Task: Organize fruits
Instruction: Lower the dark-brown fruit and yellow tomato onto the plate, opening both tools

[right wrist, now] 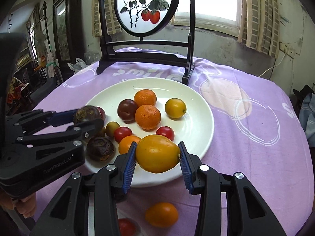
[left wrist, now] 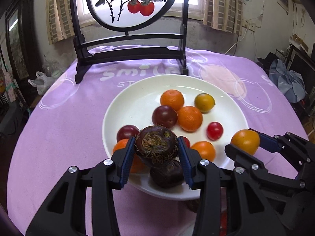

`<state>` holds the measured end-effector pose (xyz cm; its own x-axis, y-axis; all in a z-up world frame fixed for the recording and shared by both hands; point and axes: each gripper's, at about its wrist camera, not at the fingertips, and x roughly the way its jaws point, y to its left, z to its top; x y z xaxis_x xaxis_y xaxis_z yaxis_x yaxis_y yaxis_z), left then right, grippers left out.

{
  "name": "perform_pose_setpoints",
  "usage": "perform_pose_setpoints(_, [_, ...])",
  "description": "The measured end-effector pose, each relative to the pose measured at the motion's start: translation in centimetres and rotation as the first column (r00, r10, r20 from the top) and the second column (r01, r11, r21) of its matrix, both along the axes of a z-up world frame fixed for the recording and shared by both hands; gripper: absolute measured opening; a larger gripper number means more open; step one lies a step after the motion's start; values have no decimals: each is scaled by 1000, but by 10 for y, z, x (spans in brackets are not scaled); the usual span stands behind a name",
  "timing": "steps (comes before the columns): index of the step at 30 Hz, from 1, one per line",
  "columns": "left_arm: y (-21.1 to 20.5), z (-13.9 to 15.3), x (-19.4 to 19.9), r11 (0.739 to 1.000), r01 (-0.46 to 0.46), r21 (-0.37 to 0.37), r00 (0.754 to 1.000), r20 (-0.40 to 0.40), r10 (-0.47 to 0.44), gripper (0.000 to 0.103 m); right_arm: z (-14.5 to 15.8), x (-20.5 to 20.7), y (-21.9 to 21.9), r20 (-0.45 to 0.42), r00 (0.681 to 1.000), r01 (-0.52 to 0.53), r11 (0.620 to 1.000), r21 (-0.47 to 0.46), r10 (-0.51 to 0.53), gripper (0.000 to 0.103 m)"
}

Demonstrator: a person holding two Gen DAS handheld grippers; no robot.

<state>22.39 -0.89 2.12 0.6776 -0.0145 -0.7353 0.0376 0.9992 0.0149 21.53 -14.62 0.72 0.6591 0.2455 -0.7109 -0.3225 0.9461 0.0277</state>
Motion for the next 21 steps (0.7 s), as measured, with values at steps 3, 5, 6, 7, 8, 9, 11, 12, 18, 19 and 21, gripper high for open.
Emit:
perform_pose_setpoints(3, [3,1,6,1000,-5,-18,1000,1,5,42,-2,5,1,-3,1000,2,1000,5,-2,42])
perform_pose_setpoints(5, [3,0,11,1000,-9,-28,1000,-7,9,42,-3,8,0,-6,1000,8,1000,9,-8,42])
perform_pose_setpoints(6, [1,0,13,1000,-11,-25,1000,-8,10,42,-4,9,0,-7,1000,11,1000,9,-11,42])
perform_pose_setpoints(7, [0,0,14,1000,-9,-21,1000,-10,9,42,-4,10,0,-6,1000,15,1000,6,-15,42])
perform_pose_setpoints(8, [-1,-1,17,1000,-7,-19,1000,-12,7,42,-4,12,0,-4,1000,18,1000,3,-18,42])
perform_pose_setpoints(9, [-3,-2,18,1000,-6,-18,1000,-14,6,42,-5,14,0,-4,1000,21,1000,2,-21,42])
perform_pose_setpoints(11, [-5,-3,22,1000,-10,-19,1000,-15,10,43,-5,17,0,-3,1000,30,1000,1,-30,43])
perform_pose_setpoints(12, [-6,-4,24,1000,-19,-24,1000,-15,18,44,-5,18,0,-5,1000,31,1000,2,-31,43])
perform_pose_setpoints(18, [-6,7,19,998,-47,-30,998,44,48,80,1,12,-3,11,1000,17,1000,19,-17,58])
perform_pose_setpoints(19, [-6,9,18,999,-42,-24,998,47,43,80,2,10,-5,14,1000,20,1000,19,-20,58])
perform_pose_setpoints(21, [-5,11,13,999,-41,-32,998,48,42,80,4,7,-10,15,1000,26,999,25,-26,58])
